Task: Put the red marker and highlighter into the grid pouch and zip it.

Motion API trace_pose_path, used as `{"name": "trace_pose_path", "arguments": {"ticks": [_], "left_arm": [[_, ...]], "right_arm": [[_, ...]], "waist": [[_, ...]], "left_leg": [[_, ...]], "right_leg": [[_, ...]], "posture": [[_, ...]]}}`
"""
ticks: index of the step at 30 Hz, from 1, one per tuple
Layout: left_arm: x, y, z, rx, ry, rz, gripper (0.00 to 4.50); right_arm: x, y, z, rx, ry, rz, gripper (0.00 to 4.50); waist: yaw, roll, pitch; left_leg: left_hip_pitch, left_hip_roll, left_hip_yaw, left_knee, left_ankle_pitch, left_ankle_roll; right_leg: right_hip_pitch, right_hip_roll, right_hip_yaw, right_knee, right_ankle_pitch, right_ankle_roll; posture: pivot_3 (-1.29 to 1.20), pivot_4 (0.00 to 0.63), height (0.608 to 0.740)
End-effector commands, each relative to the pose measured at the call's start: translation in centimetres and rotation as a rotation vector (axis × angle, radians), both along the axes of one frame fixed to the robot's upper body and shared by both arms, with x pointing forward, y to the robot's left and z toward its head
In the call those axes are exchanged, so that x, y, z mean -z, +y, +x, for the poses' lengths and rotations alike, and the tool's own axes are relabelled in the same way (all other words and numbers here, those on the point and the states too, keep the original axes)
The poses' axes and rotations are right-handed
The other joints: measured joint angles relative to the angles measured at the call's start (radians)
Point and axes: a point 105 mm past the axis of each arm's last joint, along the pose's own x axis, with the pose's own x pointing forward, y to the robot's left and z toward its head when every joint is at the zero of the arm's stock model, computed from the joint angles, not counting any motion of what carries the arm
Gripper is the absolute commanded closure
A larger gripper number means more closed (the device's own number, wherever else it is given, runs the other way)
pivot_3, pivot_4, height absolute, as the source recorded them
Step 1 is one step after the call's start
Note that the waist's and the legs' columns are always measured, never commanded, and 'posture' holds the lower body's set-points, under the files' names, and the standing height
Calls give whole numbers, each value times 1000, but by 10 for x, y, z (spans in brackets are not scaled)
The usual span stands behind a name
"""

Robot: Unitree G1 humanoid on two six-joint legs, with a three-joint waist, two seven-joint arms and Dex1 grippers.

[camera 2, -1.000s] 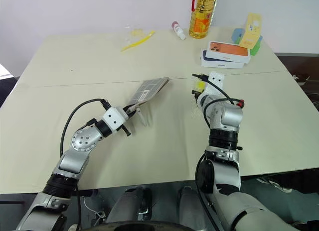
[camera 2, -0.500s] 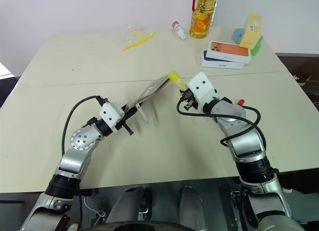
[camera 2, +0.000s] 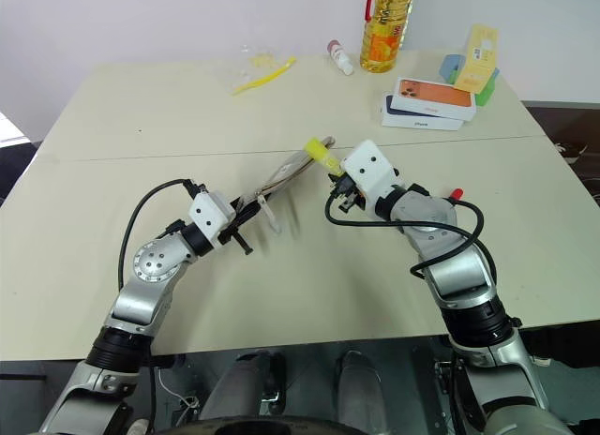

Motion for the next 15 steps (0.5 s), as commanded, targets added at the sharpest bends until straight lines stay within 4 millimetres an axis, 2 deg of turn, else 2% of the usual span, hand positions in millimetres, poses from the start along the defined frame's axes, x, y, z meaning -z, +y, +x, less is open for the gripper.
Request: {"name": "trace_pose_path", "arguments": {"ticks": [1, 6, 15], "left_arm": [[-17, -2, -4, 8, -70, -20, 4500], [-16, -3, -4, 5, -72, -21, 4500], [-17, -5, -4, 12, -81, -19, 4500]], "right_arm": [[-18, -8, 2, 35, -66, 22, 3636], [-15, -20, 6, 87, -59, 4, 3636], [-5, -23, 9, 101, -24, -27, 3636]], "waist": [[0, 0, 0], [0, 0, 0], [0, 0, 0]], "left_leg": [[0, 0, 0, 0, 0, 0], [0, 0, 0, 0, 0, 0], [0, 0, 0, 0, 0, 0]], "right_leg": [[0, 0, 0, 0, 0, 0], [0, 0, 0, 0, 0, 0], [0, 0, 0, 0, 0, 0]], "posture": [[0, 150, 740], [0, 150, 740], [0, 150, 740]]}}
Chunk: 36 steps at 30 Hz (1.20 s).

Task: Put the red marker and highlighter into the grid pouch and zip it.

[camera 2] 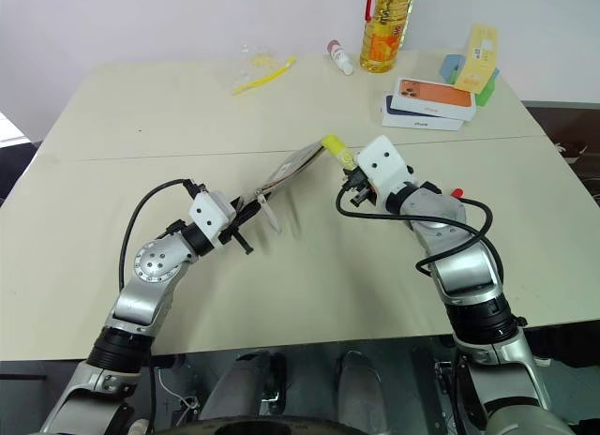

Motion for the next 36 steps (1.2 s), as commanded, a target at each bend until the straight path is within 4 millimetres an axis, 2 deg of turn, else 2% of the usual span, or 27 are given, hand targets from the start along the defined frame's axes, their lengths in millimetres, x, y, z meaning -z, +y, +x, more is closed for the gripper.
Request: {"name": "trace_pose_path", "arguments": {"ticks": [1, 13, 16, 23, 31, 36], "left_arm": [[-17, -5, -5, 22, -80, -10, 4500], [-18, -7, -9, 67, -97, 35, 4500], [-18, -7, -12, 91, -105, 68, 4500], [-16, -3, -25, 256, -67, 193, 4500], [-21, -3, -31, 361, -7, 248, 4500], [-24, -5, -29, 363, -12, 246, 4500]], "right_arm": [[-8, -2, -1, 0, -31, -13, 3636], [2, 7, -10, -85, -13, -98, 3636], [2, 14, -18, -163, -26, -179, 3636], [14, 35, -47, -457, -123, -536, 3636], [17, 64, -65, -662, -256, -685, 3636], [21, 65, -65, -669, -249, -683, 3636]], "waist": [[0, 0, 0], [0, 0, 0], [-1, 0, 0], [-4, 0, 0], [-3, 0, 0], [-1, 0, 0]], "left_leg": [[0, 0, 0, 0, 0, 0], [0, 0, 0, 0, 0, 0], [0, 0, 0, 0, 0, 0], [0, 0, 0, 0, 0, 0], [0, 0, 0, 1, 0, 0], [0, 0, 0, 1, 0, -1]], "right_leg": [[0, 0, 0, 0, 0, 0], [0, 0, 0, 0, 0, 0], [0, 0, 0, 0, 0, 0], [0, 0, 0, 0, 0, 0], [0, 0, 0, 0, 0, 0], [1, 0, 0, 0, 0, 0]], "posture": [[0, 150, 740], [0, 150, 740], [0, 150, 740], [0, 150, 740], [0, 150, 740], [0, 150, 740]]}}
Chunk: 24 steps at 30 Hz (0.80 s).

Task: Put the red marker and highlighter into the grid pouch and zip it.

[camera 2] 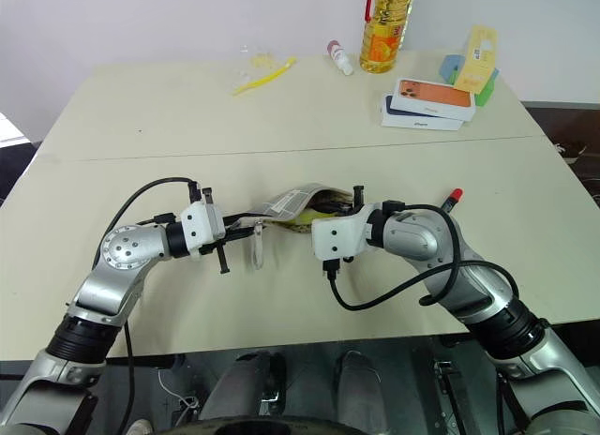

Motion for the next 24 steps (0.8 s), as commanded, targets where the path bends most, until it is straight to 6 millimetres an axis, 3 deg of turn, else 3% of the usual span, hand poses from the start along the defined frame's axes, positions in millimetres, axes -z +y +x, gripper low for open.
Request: {"name": "trace_pose_path", "arguments": {"ticks": [1, 6, 8, 11, 16, 20, 24], "left_arm": [[-18, -8, -4, 37, -66, -34, 4500], [-12, -8, -3, 28, -58, -25, 4500], [-10, -8, 0, 15, -55, -28, 4500], [-10, -13, 7, -8, -59, -55, 4500], [-9, -33, 15, -7, -62, -116, 4500], [-5, -47, 26, -25, -60, -159, 4500], [-1, -59, 27, -2, -50, -185, 4500]], "right_arm": [[-4, 9, -7, -54, -2, 13, 3136], [-23, 1, -4, 10, 5, 134, 643], [-34, -3, -5, 47, 37, 220, 40], [-47, -13, -10, 113, 113, 348, 40], [-73, -54, -12, 333, 212, 612, 40], [-64, -120, 0, 739, 301, 879, 40], [-32, -186, 1, 1256, 272, 1033, 40]], "waist": [[0, 0, 0], [0, 0, 0], [5, 0, 0], [18, 0, 0], [26, 0, 0], [34, 0, 0], [40, 0, -1]], "left_leg": [[0, 0, 0, 0, 0, 0], [0, 0, 0, 0, 1, -2], [0, 0, 0, 0, 1, -2], [0, 0, 0, 0, 1, -2], [0, -1, -1, 3, -1, 1], [0, 0, -2, 5, -1, 2], [0, 0, -2, 6, -1, 2]], "right_leg": [[0, 0, 0, 0, 0, 0], [0, 0, 0, 0, 0, 0], [0, 0, 0, 0, 0, 0], [0, 0, 0, 0, 0, 0], [3, 0, -1, 0, 0, 0], [4, 0, -2, 0, 0, 0], [4, -1, -2, 0, 0, 0]], "posture": [[0, 150, 740], [0, 150, 740], [0, 150, 740], [0, 150, 740], [0, 150, 740], [0, 150, 740], [0, 150, 740]]}}
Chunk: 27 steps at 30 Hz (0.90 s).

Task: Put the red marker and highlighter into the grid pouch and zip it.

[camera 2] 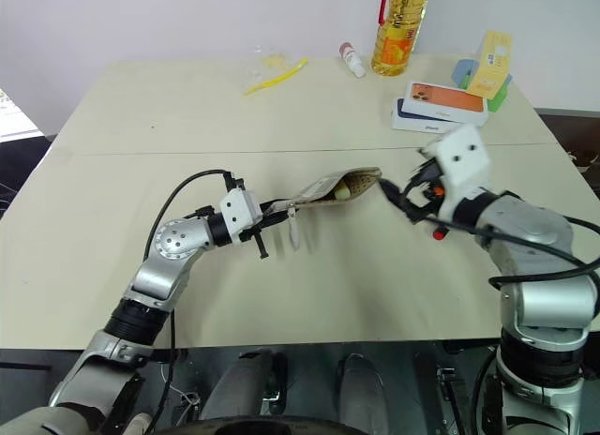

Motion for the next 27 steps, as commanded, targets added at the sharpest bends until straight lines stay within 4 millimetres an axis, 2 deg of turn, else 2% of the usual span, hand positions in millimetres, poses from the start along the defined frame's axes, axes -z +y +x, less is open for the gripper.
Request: {"name": "trace_pose_path", "arguments": {"ticks": [1, 4, 8, 13, 16, 22, 23, 24, 27], "left_arm": [[-7, -12, -1, 33, -45, -26, 4500], [-3, -16, 0, 46, -39, -29, 4500], [-1, -16, 1, 49, -37, -30, 4500], [-2, -14, 3, 30, -42, -42, 4500], [-1, -12, 2, 20, -42, -41, 4500], [0, -5, 3, -10, -39, -44, 4500], [-1, -4, 3, -16, -37, -49, 4500], [-1, -3, 4, -22, -36, -53, 4500], [-8, 10, 10, -64, -29, -81, 4500]], "right_arm": [[26, -51, -8, 399, 120, 122, 40], [51, -58, -16, 541, 203, 210, 40], [78, -57, -19, 624, 294, 286, 40], [91, -48, -13, 614, 324, 332, 40], [95, -49, -11, 612, 334, 320, 749], [90, -47, -2, 585, 303, 272, 3848], [86, -47, 0, 571, 283, 246, 4144], [81, -46, 2, 549, 259, 206, 4125], [36, -31, 14, 322, 40, -205, 4125]], "waist": [[3, 0, 0], [3, 1, -1], [2, 1, -1], [-1, 1, -1], [-5, 1, -1], [-27, 1, -1], [-28, 1, -1], [-28, 1, -1], [-27, 3, 0]], "left_leg": [[0, 0, 0, 0, 0, 0], [-1, 0, 1, 0, 0, 0], [-2, 0, 1, 1, 0, 0], [-2, 0, 1, 2, 0, 0], [-2, -1, 1, 2, 0, 1], [-2, 0, 1, 2, 0, 1], [-2, 0, 1, 2, 0, 1], [-2, 0, 1, 2, 0, 1], [-2, -1, 1, 3, 0, 1]], "right_leg": [[-1, 0, 0, 0, 0, 0], [-2, 0, 1, 1, 0, 0], [-4, 0, 1, 2, 0, 0], [-4, 0, 1, 3, 0, 0], [-3, 1, 1, 3, 0, 0], [-4, 1, 1, 5, 0, 0], [-4, 1, 1, 5, 0, 0], [-4, 1, 1, 6, 0, 0], [-6, 1, 2, 6, 0, 0]], "posture": [[0, 150, 740], [0, 150, 740], [0, 150, 740], [0, 150, 740], [0, 150, 740], [0, 150, 740], [0, 150, 740], [0, 150, 740], [0, 150, 740]]}}
